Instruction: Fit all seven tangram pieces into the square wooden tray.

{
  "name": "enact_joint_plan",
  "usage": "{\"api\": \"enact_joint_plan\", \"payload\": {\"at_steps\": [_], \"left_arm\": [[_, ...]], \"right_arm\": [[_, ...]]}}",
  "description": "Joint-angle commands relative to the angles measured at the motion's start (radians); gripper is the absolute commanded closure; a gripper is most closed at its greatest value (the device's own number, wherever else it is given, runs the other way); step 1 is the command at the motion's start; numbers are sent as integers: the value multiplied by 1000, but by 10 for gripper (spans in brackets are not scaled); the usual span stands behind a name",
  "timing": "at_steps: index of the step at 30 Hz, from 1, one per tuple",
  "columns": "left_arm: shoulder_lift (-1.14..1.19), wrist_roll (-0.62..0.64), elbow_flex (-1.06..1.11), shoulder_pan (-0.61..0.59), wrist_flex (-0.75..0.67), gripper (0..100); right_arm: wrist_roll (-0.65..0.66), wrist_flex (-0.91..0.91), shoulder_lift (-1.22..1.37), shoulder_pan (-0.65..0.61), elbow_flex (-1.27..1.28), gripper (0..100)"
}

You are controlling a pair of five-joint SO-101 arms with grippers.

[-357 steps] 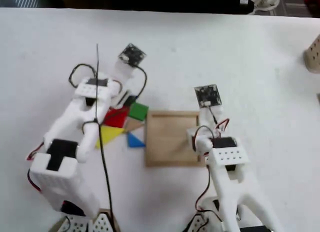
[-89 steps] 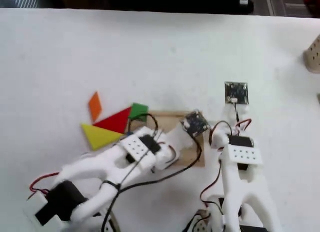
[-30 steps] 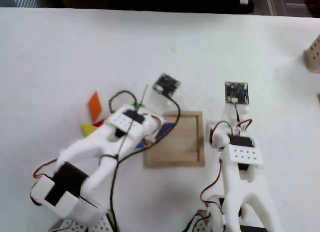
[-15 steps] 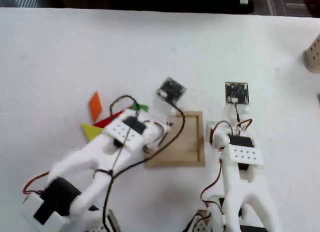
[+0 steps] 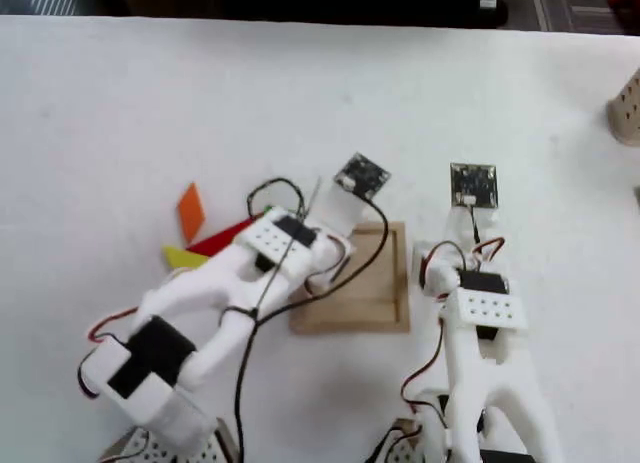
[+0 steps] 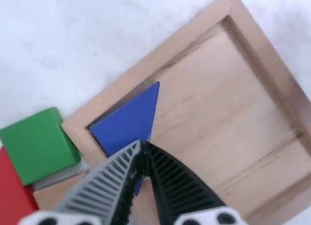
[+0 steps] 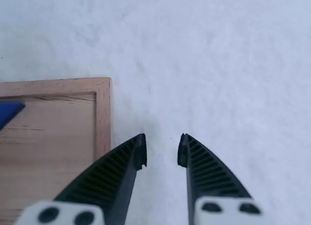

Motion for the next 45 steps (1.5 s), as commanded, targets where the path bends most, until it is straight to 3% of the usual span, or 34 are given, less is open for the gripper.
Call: {"api": "enact_joint_plan", "payload": {"at_steps": [1, 13, 17, 22, 26, 32, 40, 45], "left_arm": [[30, 8, -58, -48, 12, 977], [-36, 6, -55, -96, 23, 977], [-225, 6, -12, -203, 72, 977], [-414, 8, 100, -404, -3, 977], [-426, 9, 112, -549, -21, 976], [-358, 9, 118, -668, -3, 974], [-291, 41, 110, -723, -2, 739], [-288, 114, 109, -723, -8, 743]], "right_arm": [[-6, -2, -24, 4, -41, 879], [-5, -2, -22, 4, -41, 879], [-3, -4, -21, 4, -41, 879], [-2, -7, -18, -12, -41, 879], [-2, -7, -18, -12, -41, 879], [-2, -8, -18, -13, -41, 879], [0, -4, -18, -13, -40, 879], [0, -4, -18, -13, -38, 879]]}}
